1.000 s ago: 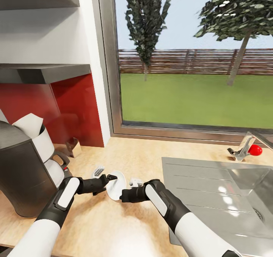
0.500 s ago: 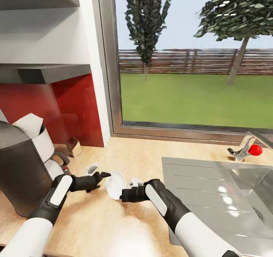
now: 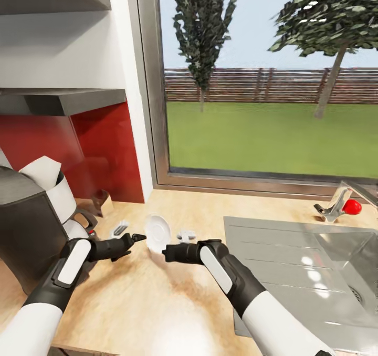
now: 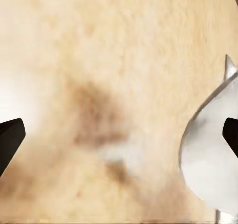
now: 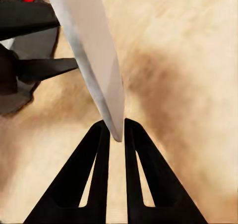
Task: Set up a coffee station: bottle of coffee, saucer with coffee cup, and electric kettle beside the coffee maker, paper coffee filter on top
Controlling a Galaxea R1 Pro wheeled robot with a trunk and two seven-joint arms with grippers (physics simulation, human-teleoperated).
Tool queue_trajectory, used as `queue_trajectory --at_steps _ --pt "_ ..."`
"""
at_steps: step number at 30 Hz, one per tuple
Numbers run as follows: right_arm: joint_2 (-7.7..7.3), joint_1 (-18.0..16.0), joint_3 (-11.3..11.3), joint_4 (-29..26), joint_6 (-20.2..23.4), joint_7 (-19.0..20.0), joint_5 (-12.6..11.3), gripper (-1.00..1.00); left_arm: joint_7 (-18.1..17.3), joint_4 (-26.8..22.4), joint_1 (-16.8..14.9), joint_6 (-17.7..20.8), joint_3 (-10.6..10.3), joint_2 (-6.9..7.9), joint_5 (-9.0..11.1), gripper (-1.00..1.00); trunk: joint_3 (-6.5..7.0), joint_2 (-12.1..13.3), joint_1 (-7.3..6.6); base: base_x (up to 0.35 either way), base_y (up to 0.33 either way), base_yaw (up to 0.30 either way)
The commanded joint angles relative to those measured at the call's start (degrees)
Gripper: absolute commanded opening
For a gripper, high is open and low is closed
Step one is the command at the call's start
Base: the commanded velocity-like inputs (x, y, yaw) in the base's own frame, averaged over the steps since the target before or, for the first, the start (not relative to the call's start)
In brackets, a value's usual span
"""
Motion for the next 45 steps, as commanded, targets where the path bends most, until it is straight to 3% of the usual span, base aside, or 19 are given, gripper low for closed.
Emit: queue_trajectory --at_steps 1,6,9,14,21,25,31,34,35,37,41,45 --pt "0.01 -0.05 -0.11 -1.77 0.22 0.26 0.32 -1.00 -0.27 -0.04 -0.01 0.24 -0.06 -0.10 -0.25 1.00 -0.13 -0.12 0.02 -0.257 0.000 0.000" --pt "-0.25 -0.05 -0.24 -4.71 -0.86 0.25 0.62 -1.00 -0.34 -0.05 0.03 0.17 -0.29 -0.14 -0.25 1.00 -0.13 -0.12 0.02 -0.314 0.000 0.000" --pt "-0.94 -0.05 -0.20 -4.93 -6.48 0.25 0.81 -1.00 -0.58 -0.05 0.03 0.12 -0.31 -0.13 -0.25 1.00 -0.13 -0.12 0.02 -0.334 0.000 0.000" --pt "-3.69 -0.05 -0.26 -5.03 -8.78 0.17 1.77 -1.00 -0.60 0.03 0.03 -0.09 -0.54 -0.43 -0.75 1.00 -0.13 -0.12 0.02 -0.336 -0.076 0.000" --pt "-4.01 -0.05 -0.27 -5.05 -8.93 0.16 1.81 -1.00 -0.77 -0.02 0.03 -0.01 -0.58 -0.41 -0.81 1.00 -0.13 -0.12 0.02 -0.335 -0.119 0.000" --pt "-4.02 -0.05 -0.27 -5.05 -8.93 0.16 1.81 -1.00 -3.72 -0.05 0.03 0.01 -0.66 -0.14 -0.86 1.00 -0.13 -0.12 0.02 -0.335 -0.106 0.000" --pt "-4.02 -0.05 -0.27 -5.05 -8.93 0.16 1.81 -1.00 -4.54 -0.19 0.03 0.05 -0.59 -0.02 -0.87 1.00 -0.13 -0.12 0.02 -0.330 -0.102 0.000" --pt "-4.02 -0.05 -0.27 -5.05 -8.93 0.16 1.81 -1.00 -5.52 -2.77 0.22 0.40 -0.62 0.08 -0.87 1.00 -0.13 -0.12 0.02 -0.187 -0.043 0.000" --pt "-4.02 -0.05 -0.27 -5.05 -8.93 0.16 1.81 -1.00 -7.94 -8.44 3.49 0.82 -0.59 1.40 -0.87 1.00 -0.13 -0.12 0.02 -0.025 -0.005 0.000" --pt "-4.02 -0.05 -0.27 -5.05 -8.93 0.16 1.81 -1.00 -10.88 -11.18 6.99 0.86 -0.58 2.95 -0.87 1.00 -0.13 -0.12 0.02 -0.012 -0.003 0.000" --pt "-4.02 -0.05 -0.27 -5.14 -8.93 0.16 1.81 -1.00 -20.35 -13.01 14.77 0.48 -0.51 6.62 -1.01 1.00 -0.13 -0.12 0.02 -0.002 -0.001 0.000" --pt "-4.02 -0.05 -0.23 -6.15 -8.91 0.16 1.81 -1.00 -27.75 -13.20 20.43 0.08 -0.40 9.88 -1.46 1.00 -0.13 -0.12 0.02 0.000 0.000 0.000"
